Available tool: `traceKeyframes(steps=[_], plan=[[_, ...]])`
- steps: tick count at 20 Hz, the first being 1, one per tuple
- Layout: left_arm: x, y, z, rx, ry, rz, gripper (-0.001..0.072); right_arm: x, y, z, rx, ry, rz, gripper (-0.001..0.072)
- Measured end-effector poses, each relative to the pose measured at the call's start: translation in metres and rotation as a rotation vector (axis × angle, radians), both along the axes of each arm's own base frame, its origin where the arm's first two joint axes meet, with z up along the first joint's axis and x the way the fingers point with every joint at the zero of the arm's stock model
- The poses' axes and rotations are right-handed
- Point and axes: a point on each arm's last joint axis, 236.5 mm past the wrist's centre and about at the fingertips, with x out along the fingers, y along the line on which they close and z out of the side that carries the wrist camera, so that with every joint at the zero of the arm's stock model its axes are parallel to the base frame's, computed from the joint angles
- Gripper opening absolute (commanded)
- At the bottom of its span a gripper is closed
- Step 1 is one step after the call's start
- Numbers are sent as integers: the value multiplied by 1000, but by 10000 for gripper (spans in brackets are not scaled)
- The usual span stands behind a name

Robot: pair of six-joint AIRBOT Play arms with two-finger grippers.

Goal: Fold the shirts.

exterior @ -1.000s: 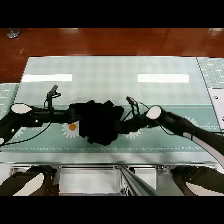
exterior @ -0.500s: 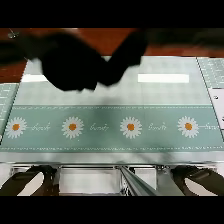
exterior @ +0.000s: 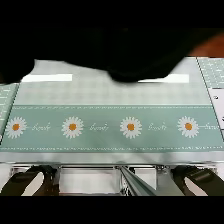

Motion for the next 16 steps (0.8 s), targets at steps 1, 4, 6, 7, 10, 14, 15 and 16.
traceKeyframes(steps=[1, 4, 6, 7, 10, 14, 15, 16], plan=[[-12, 7, 5, 18, -17, 36, 21, -9, -7, -9, -21, 36, -14, 44], [-40, 19, 0, 54, 8, 93, 22, -32, -20, -42, -76, 181, -41, 44], [-50, 24, -19, 62, 92, 111, 22, -44, -25, -63, -100, 275, -49, 44], [-52, 25, -33, 63, 148, 115, 22, -48, -26, -72, -107, 316, -52, 44], [-53, 23, -93, 63, 380, 99, 22, -53, -30, -111, -136, 458, -67, 44], [-44, 13, -186, 44, 682, 36, 22, -39, -28, -179, -172, 635, -88, 42], [-36, 12, -207, 27, 733, 33, 22, -31, -26, -195, -174, 658, -93, 42], [-26, 10, -228, 6, 773, 29, 22, -19, -23, -210, -172, 674, -98, 42]])
